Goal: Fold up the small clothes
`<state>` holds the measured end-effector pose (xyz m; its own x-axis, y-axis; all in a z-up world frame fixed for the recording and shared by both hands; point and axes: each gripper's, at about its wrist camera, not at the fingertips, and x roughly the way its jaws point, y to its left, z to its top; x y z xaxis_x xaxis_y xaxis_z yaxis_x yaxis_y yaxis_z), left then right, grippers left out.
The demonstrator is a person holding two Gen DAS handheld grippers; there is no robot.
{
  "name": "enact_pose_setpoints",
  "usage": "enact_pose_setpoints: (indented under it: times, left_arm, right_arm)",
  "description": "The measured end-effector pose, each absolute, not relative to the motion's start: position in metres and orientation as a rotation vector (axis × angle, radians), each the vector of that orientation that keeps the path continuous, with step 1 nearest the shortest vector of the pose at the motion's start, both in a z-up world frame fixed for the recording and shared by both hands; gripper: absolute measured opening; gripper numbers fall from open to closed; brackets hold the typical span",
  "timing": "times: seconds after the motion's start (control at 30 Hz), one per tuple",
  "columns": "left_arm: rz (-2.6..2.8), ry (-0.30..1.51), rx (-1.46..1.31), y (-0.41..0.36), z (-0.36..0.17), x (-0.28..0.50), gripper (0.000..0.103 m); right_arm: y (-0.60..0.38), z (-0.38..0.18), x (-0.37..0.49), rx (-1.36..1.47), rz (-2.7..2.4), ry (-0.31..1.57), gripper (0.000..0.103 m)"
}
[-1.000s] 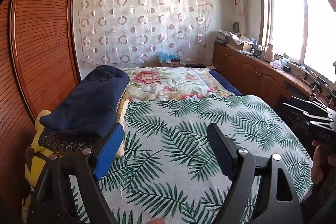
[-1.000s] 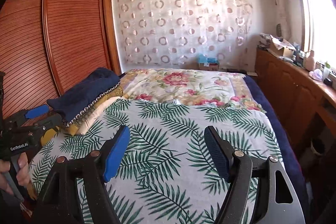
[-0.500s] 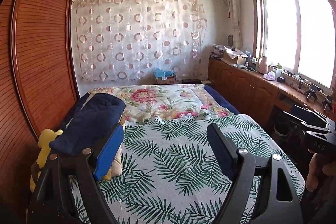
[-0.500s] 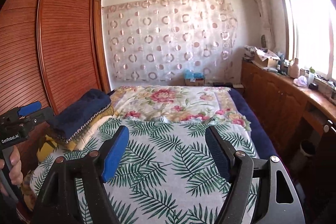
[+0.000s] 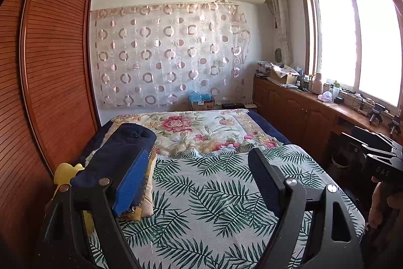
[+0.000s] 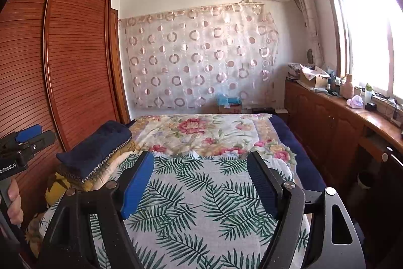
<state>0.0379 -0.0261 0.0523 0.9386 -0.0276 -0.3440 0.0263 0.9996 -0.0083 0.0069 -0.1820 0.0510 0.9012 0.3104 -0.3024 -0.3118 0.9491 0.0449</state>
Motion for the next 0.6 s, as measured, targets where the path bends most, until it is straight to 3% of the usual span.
enact_pose_setpoints:
  times: [0.6]
  left_arm:
    - [-0.012, 0.358, -0.007, -0.023, 0.050, 0.039, 0.082]
  right_arm:
    - [-0.194, 0.053, 0.013, -0.013, 0.332, 0.317, 0.078]
